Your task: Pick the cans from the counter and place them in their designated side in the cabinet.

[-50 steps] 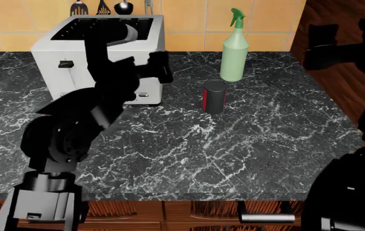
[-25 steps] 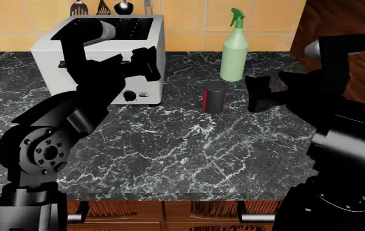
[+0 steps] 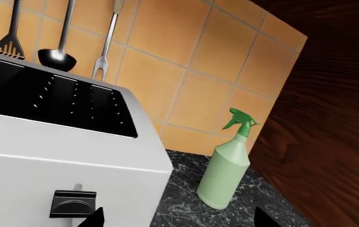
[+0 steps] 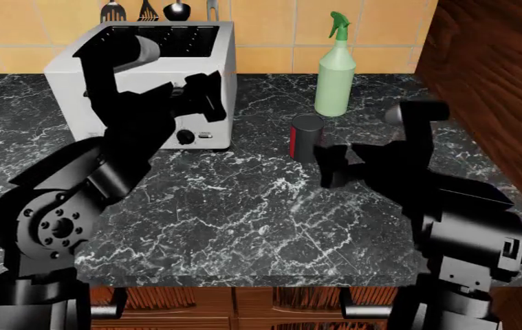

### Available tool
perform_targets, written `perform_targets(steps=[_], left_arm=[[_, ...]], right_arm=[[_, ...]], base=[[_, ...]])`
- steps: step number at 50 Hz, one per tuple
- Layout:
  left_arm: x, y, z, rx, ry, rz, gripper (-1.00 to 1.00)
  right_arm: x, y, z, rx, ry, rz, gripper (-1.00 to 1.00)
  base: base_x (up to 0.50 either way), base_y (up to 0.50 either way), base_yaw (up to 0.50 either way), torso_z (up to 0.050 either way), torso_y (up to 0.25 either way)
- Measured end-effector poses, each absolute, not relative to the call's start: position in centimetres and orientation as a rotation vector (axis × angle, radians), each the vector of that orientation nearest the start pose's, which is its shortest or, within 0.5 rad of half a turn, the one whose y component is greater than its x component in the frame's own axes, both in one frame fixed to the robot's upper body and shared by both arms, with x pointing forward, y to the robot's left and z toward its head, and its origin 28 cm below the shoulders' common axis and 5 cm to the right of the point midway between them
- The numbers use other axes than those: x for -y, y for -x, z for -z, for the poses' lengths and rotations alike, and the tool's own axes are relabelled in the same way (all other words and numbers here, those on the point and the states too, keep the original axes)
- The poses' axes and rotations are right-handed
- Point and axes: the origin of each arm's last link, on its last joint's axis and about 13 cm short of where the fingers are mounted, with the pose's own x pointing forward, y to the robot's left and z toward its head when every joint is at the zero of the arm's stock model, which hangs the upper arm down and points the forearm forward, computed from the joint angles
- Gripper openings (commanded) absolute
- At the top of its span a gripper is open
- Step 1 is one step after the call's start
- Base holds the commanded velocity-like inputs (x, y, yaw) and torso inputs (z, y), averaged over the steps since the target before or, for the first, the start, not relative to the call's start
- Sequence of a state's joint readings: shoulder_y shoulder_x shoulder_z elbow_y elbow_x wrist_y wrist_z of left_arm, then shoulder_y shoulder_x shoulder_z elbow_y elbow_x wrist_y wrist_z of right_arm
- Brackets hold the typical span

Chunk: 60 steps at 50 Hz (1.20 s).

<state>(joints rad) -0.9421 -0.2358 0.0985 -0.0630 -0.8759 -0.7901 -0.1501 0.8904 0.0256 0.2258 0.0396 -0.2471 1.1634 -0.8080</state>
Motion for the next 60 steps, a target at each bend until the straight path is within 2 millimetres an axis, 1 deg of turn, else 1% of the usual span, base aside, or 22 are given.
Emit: perform_targets(steps=[10,20,32,50,60], left_arm=[[-21.2,-34.3,-23.3,0.005,0.376,0.375,1.00],[-21.2,-34.4,-23.0,-0.002,0.381,0.379,1.00],[-21.3,-34.4,-22.6,-0.008,0.382,0.388,1.00],[-21.3,-34.4,-22.3,-0.010,0.379,0.394,1.00],[-21.3,-34.3,-22.2,-0.010,0.380,0.395,1.00]], right_arm=[[15.7,-34.6,-17.5,-0.330,-0.130,-0.383,1.00],[14.9,-36.2,-16.7,-0.357,-0.039,-0.387,1.00],[14.0,-38.4,-16.8,-0.299,0.037,-0.404,1.00],[13.5,-39.5,-18.1,-0.191,0.085,-0.447,1.00],[13.6,-40.5,-17.9,-0.171,0.069,-0.463,1.00]], base=[[0.00,0.00,0.00,0.000,0.000],[0.00,0.00,0.00,0.000,0.000],[0.00,0.00,0.00,0.000,0.000],[0.00,0.00,0.00,0.000,0.000],[0.00,0.00,0.00,0.000,0.000]])
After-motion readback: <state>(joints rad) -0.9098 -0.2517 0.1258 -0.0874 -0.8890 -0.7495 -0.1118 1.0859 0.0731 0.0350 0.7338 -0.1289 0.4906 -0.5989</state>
